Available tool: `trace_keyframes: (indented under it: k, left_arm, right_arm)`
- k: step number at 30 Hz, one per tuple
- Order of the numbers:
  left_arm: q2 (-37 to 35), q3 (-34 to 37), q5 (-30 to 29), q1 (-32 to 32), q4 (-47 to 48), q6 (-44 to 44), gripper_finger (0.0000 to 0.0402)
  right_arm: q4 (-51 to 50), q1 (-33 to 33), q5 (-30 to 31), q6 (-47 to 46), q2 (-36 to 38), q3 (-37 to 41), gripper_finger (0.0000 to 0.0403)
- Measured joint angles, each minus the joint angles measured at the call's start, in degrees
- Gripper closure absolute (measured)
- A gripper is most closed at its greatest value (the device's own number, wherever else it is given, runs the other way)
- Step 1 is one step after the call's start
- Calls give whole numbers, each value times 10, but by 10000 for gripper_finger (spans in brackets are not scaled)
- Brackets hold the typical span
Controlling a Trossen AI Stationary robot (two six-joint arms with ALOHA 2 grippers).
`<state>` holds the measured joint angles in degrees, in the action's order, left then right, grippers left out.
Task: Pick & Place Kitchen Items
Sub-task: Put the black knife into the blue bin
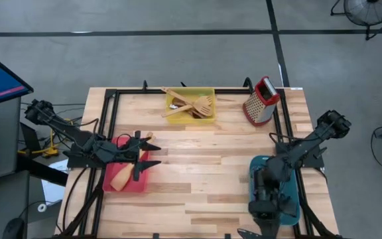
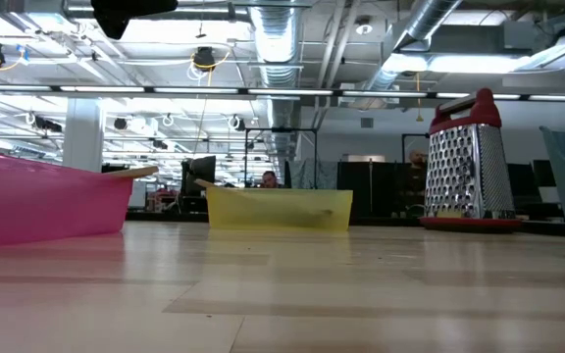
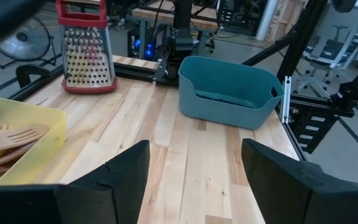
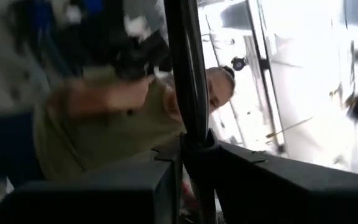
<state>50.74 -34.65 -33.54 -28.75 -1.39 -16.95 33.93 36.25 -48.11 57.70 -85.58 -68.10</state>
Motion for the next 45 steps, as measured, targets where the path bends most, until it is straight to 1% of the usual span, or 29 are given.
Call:
trace_keyframes:
  k: [3, 5, 8, 10, 12, 15, 18, 22, 25, 28, 30, 32, 37, 40, 45]
  left_arm:
    - [0, 0, 0, 0, 0, 0, 165]
    - [0, 0, 0, 0, 0, 0, 165]
    - [0, 0, 0, 0, 0, 2, 165]
    - [0, 0, 0, 0, 0, 2, 165]
    - [0, 0, 0, 0, 0, 2, 165]
    - [0, 0, 0, 0, 0, 2, 165]
    - [0, 0, 1, 0, 0, 2, 165]
    - [0, 0, 1, 0, 0, 1, 165]
    - [0, 0, 1, 0, 0, 0, 165]
    - [0, 0, 1, 0, 0, 0, 165]
    - [0, 0, 1, 0, 0, 0, 165]
    - [0, 0, 1, 0, 0, 0, 165]
    - [0, 0, 1, 0, 0, 0, 165]
    - [0, 0, 1, 0, -1, 0, 165]
    - [0, 0, 1, 0, -1, 0, 165]
  right_arm:
    - [40, 6, 0, -127, 0, 0, 342]
    - [57, 6, 0, -194, 0, 0, 342]
    - [60, 6, 8, -252, 0, 0, 342]
    - [60, 6, 39, -303, 0, 0, 338]
    - [57, 4, 104, -375, 0, 0, 335]
    - [26, -2, 223, -471, 0, 0, 337]
    - [-54, -16, 334, -556, 0, 0, 339]
    - [-178, -34, 492, -725, 0, 0, 339]
    - [-269, -45, 585, -839, 0, 0, 339]
    - [-350, -52, 641, -949, 1, 0, 339]
    - [-423, -53, 665, -1037, 5, 0, 339]
    - [-491, -53, 666, -1111, 6, 0, 339]
    - [-667, -35, 666, -1260, 14, -1, 333]
    - [-759, -17, 664, -1339, 19, 0, 335]
    - [-873, 24, 674, -1449, 35, 1, 338]
